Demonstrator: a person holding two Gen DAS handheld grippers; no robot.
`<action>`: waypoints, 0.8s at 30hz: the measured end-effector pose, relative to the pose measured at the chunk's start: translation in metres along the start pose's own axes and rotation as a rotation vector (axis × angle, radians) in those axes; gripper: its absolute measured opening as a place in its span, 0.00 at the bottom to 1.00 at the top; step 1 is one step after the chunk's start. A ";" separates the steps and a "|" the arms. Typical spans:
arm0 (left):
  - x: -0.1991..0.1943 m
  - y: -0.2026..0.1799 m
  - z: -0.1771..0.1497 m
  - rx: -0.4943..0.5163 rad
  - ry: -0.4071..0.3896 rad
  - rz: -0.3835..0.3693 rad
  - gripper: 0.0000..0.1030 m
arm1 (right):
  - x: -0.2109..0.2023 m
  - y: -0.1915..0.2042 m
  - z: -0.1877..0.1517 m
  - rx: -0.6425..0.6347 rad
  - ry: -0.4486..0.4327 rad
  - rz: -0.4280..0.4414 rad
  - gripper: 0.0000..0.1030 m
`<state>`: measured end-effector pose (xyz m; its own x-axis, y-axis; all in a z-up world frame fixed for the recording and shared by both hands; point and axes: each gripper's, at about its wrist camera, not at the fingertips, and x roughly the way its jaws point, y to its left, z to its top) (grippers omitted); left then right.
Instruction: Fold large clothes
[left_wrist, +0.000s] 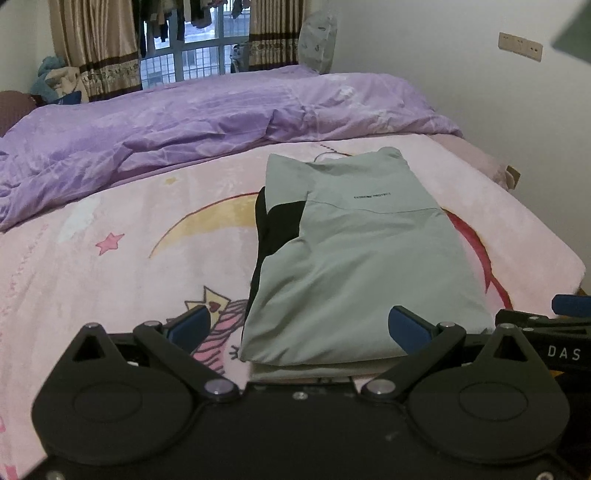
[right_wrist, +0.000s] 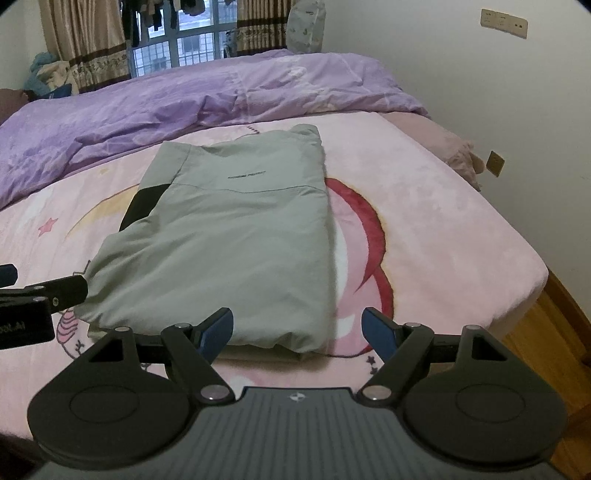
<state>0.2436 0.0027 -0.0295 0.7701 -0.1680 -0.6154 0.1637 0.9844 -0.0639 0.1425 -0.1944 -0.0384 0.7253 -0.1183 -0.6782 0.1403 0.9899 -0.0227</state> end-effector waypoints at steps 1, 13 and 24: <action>0.000 -0.001 0.000 0.001 0.001 -0.001 1.00 | -0.001 0.000 0.000 -0.001 -0.001 0.000 0.90; -0.004 -0.008 -0.005 0.042 0.008 -0.024 1.00 | -0.002 0.005 -0.004 -0.013 0.010 0.012 0.90; -0.012 -0.006 -0.010 0.036 -0.012 -0.028 1.00 | -0.004 0.009 -0.007 -0.031 0.014 0.032 0.90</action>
<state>0.2273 -0.0006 -0.0301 0.7720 -0.1959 -0.6047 0.2071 0.9769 -0.0521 0.1361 -0.1840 -0.0410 0.7196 -0.0859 -0.6890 0.0962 0.9951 -0.0235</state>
